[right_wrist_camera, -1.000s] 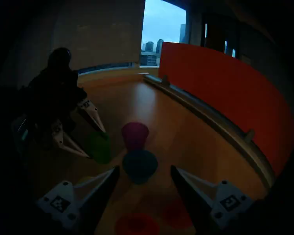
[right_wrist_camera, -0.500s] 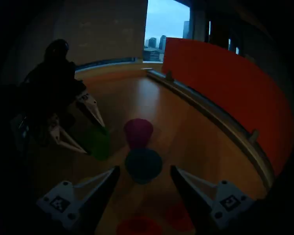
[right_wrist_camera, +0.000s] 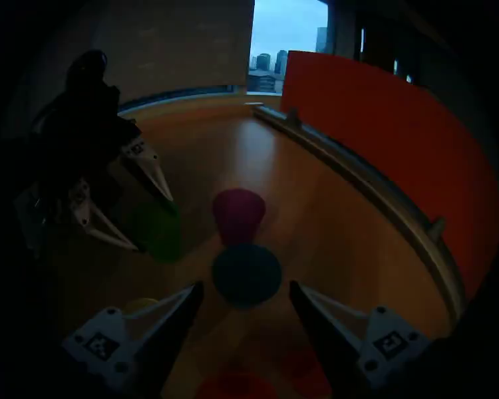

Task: Pour water

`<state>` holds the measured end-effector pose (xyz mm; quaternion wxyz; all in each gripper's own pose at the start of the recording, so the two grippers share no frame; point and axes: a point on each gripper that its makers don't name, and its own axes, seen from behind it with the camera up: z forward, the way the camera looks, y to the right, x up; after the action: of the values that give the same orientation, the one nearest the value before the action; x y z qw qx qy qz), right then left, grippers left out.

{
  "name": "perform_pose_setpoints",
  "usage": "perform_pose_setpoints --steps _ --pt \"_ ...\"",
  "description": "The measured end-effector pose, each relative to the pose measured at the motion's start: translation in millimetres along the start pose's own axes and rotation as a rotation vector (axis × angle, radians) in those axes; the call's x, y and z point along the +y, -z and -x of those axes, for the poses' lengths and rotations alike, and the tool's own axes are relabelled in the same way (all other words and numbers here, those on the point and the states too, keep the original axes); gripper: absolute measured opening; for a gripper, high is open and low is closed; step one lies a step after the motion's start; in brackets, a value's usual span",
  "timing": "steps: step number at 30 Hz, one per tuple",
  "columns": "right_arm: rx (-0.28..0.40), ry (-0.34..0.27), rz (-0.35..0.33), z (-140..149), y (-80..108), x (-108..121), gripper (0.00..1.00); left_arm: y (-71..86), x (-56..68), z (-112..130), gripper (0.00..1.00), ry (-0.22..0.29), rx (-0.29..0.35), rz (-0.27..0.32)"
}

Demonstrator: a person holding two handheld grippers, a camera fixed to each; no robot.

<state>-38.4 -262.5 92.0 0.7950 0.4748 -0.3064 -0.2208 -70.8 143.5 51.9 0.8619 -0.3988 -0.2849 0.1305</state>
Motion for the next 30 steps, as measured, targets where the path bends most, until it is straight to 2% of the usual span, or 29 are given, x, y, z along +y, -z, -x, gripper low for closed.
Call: perform_pose_setpoints --steps 15,30 --pt "-0.068 -0.002 -0.004 6.0 -9.9 -2.0 0.99 13.7 -3.6 -0.9 0.89 0.015 0.03 -0.015" --pt "-0.13 0.004 -0.001 8.3 -18.0 -0.9 1.0 43.2 -7.7 -7.0 0.88 0.047 0.106 -0.052"
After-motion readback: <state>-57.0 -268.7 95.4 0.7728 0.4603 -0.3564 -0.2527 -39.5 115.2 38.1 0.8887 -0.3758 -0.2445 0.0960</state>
